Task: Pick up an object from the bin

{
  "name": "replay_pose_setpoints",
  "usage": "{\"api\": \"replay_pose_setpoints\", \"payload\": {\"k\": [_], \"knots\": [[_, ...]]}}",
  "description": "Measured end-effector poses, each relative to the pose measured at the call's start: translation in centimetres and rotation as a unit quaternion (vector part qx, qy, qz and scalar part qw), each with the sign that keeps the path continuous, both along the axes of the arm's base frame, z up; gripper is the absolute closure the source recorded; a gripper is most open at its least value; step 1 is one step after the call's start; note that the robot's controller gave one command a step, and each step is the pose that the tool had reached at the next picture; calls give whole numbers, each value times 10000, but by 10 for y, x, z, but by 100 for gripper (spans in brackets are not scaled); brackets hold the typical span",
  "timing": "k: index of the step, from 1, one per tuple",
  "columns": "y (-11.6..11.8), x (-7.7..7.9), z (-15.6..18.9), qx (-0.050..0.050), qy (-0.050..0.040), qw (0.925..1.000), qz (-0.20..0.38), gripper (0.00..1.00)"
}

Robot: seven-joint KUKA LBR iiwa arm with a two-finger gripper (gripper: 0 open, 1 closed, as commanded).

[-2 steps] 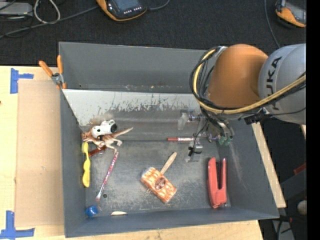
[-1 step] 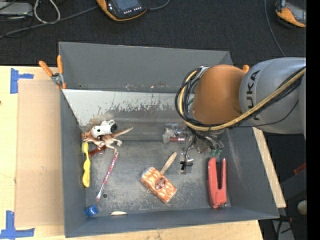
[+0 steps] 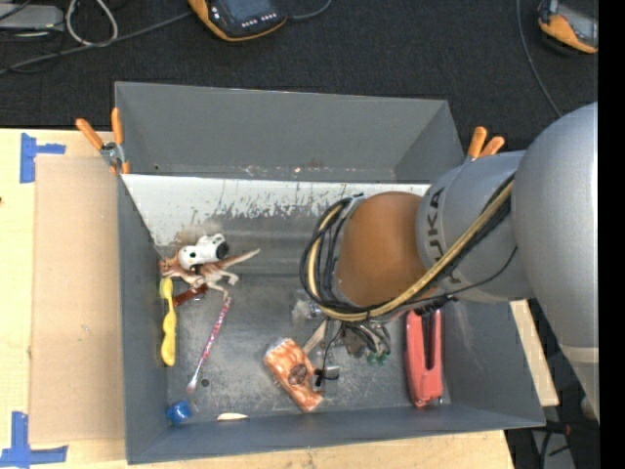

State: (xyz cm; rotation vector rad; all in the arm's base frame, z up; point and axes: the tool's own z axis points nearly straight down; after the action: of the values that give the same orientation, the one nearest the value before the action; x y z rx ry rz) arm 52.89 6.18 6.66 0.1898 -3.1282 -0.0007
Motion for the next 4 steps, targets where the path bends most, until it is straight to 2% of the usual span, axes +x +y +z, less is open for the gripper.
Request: {"api": "replay_pose_setpoints", "payload": {"k": [1, 2, 3, 4], "knots": [[-6, -23, 4, -6, -81, 9992, 394, 100], [-6, -23, 4, -6, -81, 9992, 393, 100], [-18, -19, 68, -2, -58, 9985, 539, 100], [-36, -19, 141, -1, -68, 9994, 339, 100]]}}
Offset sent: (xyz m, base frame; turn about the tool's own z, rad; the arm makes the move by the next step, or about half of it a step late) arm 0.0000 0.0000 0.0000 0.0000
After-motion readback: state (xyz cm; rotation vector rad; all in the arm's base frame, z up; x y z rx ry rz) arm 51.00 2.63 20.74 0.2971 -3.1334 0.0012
